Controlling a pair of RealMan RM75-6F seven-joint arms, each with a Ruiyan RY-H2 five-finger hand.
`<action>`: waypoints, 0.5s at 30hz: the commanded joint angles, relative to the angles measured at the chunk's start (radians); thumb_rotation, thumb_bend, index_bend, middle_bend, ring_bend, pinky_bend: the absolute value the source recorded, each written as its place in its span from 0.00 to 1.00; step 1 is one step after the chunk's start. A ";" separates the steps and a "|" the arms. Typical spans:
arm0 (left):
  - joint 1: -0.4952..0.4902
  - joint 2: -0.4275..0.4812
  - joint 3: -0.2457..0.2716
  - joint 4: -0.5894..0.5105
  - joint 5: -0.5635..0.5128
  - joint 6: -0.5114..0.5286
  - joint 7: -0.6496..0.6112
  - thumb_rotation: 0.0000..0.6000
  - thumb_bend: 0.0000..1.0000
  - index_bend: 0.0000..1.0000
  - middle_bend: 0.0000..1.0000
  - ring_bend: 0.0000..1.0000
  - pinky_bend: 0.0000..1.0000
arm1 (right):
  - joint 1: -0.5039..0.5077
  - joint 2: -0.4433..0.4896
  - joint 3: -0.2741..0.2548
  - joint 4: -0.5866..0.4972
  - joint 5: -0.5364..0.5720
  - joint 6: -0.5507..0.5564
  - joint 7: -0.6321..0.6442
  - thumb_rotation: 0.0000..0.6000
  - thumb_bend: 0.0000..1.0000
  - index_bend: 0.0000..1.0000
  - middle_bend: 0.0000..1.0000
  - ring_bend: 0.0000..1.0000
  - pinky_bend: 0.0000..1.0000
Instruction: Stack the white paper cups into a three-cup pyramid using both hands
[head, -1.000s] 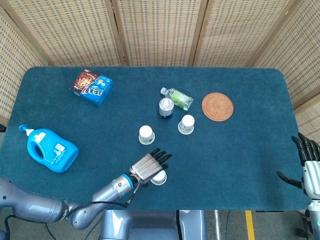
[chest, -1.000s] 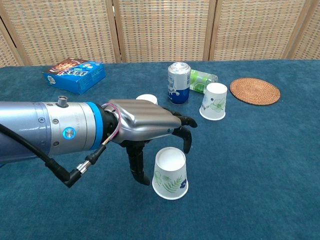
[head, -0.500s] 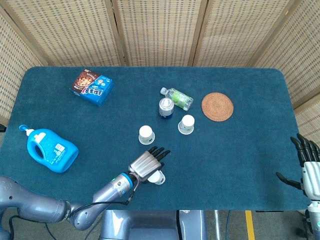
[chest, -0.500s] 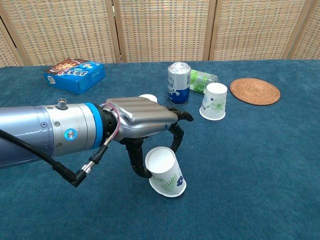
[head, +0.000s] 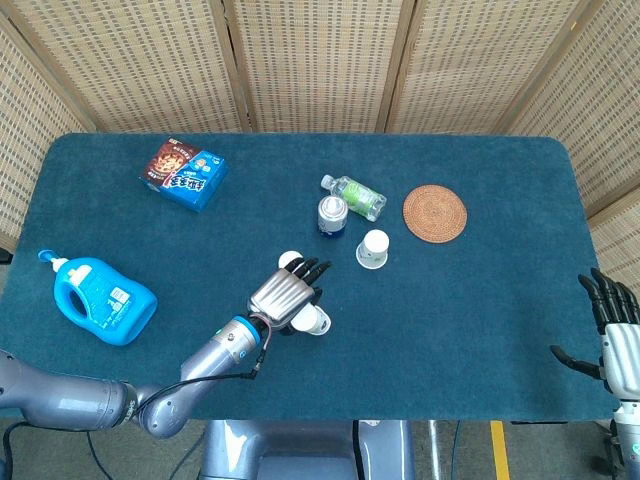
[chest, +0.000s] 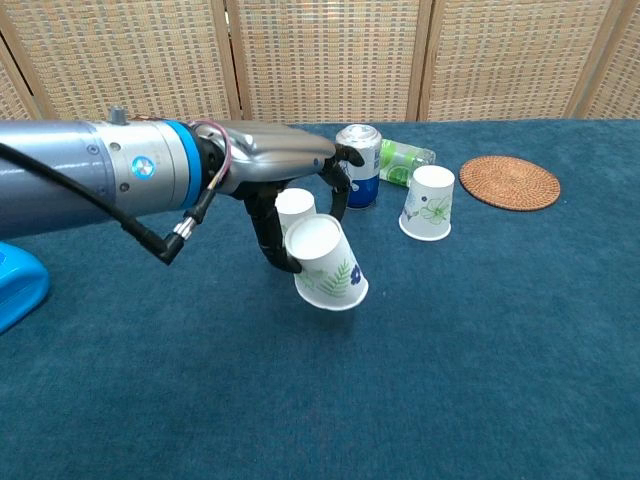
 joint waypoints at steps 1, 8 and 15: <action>-0.035 0.004 -0.034 0.040 -0.051 -0.017 -0.003 1.00 0.23 0.48 0.00 0.00 0.10 | 0.000 0.002 0.004 0.004 0.009 -0.005 0.014 1.00 0.13 0.05 0.00 0.00 0.08; -0.110 -0.024 -0.078 0.129 -0.148 -0.056 -0.008 1.00 0.23 0.47 0.00 0.00 0.10 | 0.008 -0.001 0.002 0.021 0.015 -0.028 0.028 1.00 0.13 0.05 0.00 0.00 0.08; -0.173 -0.095 -0.090 0.220 -0.211 -0.079 -0.019 1.00 0.23 0.46 0.00 0.00 0.10 | 0.017 -0.006 -0.001 0.034 0.020 -0.053 0.036 1.00 0.13 0.05 0.00 0.00 0.08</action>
